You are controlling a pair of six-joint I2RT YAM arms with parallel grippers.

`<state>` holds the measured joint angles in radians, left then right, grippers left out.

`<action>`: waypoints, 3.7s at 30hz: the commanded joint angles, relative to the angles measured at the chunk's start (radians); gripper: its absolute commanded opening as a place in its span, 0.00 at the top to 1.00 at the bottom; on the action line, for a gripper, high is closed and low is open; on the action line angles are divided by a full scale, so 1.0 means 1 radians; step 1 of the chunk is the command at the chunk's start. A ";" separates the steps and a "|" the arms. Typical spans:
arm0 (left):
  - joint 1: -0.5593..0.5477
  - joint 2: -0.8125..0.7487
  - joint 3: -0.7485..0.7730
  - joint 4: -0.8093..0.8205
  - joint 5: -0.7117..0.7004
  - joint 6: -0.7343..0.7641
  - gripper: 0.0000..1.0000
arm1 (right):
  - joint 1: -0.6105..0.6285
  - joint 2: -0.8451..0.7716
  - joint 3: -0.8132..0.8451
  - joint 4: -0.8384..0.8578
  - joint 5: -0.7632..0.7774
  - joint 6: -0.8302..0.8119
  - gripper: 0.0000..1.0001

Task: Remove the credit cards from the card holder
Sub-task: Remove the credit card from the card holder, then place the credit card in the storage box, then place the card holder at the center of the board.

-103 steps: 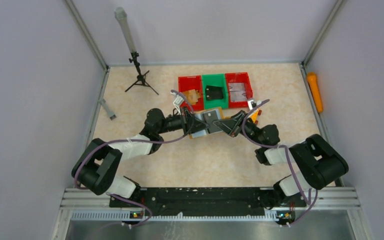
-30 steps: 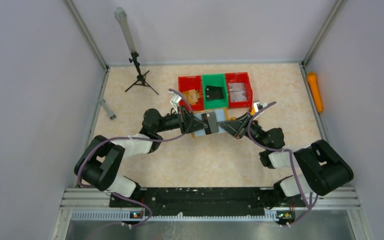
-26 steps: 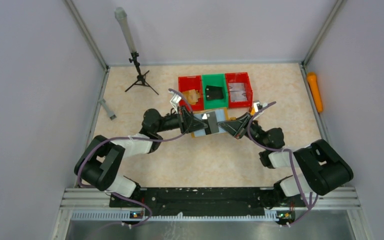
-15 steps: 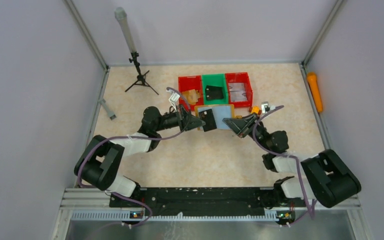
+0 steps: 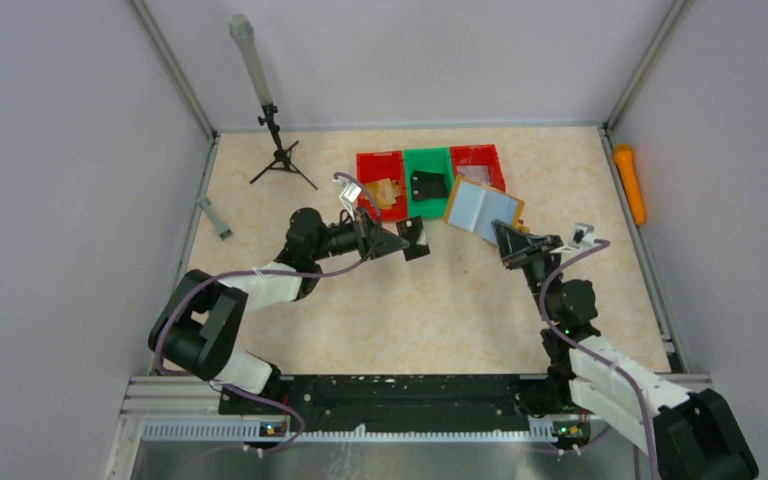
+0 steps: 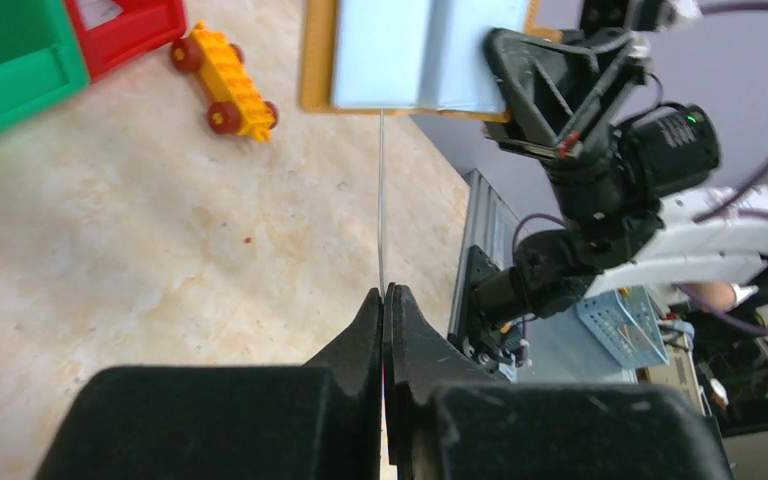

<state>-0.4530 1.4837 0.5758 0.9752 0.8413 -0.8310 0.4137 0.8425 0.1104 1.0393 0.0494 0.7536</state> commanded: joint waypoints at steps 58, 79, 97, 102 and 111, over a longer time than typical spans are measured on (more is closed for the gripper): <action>-0.348 0.938 1.511 -1.197 -1.451 1.657 0.96 | -0.006 -0.462 -0.071 -0.449 0.646 -0.051 1.00; -0.362 0.779 1.392 -1.238 -1.452 1.534 0.60 | -0.006 -0.433 -0.068 -0.428 0.636 -0.077 1.00; -0.387 0.176 0.755 -1.079 -1.218 0.793 0.35 | -0.006 -0.158 -0.041 -0.086 0.186 -0.165 1.00; -0.346 -0.031 0.401 -0.752 -0.873 0.626 0.02 | -0.007 -0.010 -0.032 0.102 -0.030 -0.150 1.00; -0.144 -0.102 0.022 -0.103 -0.381 0.284 0.01 | -0.007 0.228 -0.001 0.391 -0.308 -0.046 1.00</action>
<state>-0.6392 1.4086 0.6971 0.4252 0.2138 -0.3573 0.4118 1.0084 0.0551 1.1839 -0.0856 0.6537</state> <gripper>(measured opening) 0.986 0.119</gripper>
